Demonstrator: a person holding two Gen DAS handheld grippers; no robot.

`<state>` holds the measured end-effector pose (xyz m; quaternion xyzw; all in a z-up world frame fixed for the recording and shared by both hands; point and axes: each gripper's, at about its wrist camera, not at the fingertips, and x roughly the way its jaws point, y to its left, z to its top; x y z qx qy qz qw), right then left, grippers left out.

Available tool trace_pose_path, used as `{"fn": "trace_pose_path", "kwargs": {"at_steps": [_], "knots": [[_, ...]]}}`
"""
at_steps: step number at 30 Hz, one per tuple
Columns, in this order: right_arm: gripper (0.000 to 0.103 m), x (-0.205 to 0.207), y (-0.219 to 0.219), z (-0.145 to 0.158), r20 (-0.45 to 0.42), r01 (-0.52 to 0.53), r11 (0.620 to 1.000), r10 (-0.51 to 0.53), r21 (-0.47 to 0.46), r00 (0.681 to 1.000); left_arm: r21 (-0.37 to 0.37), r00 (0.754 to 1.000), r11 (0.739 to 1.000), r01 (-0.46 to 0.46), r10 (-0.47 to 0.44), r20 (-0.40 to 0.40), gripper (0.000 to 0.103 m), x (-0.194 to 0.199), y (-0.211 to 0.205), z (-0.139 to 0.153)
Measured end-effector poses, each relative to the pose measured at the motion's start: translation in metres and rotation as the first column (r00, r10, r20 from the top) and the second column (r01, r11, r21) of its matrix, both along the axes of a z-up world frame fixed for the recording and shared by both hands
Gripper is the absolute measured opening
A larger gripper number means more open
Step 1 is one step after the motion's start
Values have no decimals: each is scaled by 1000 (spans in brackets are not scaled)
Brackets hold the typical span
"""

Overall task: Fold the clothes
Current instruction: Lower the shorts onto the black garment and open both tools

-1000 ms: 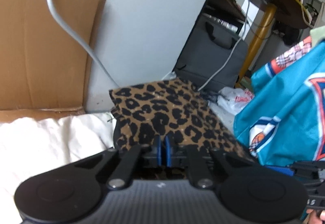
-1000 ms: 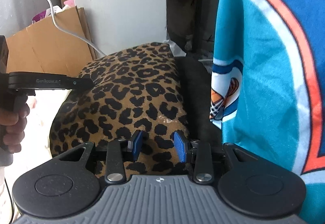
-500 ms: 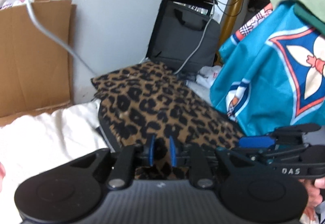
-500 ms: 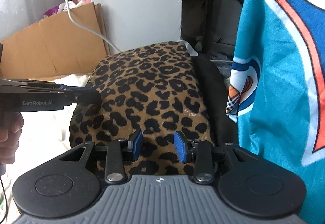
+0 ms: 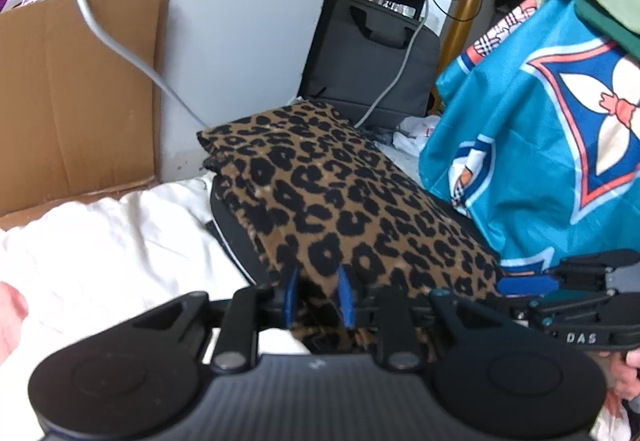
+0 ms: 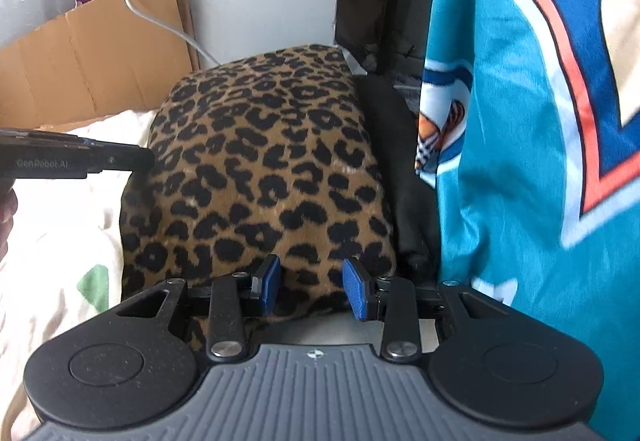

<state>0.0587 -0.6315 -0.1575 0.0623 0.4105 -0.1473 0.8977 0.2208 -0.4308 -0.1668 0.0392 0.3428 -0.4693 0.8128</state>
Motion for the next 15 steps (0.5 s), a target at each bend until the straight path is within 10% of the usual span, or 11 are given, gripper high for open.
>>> {"fn": "trace_pose_path", "kwargs": {"at_steps": [15], "knots": [[42, -22, 40, -12, -62, -35, 995, 41, 93, 997, 21, 998, 1000, -1, 2, -66, 31, -28, 39, -3]]}}
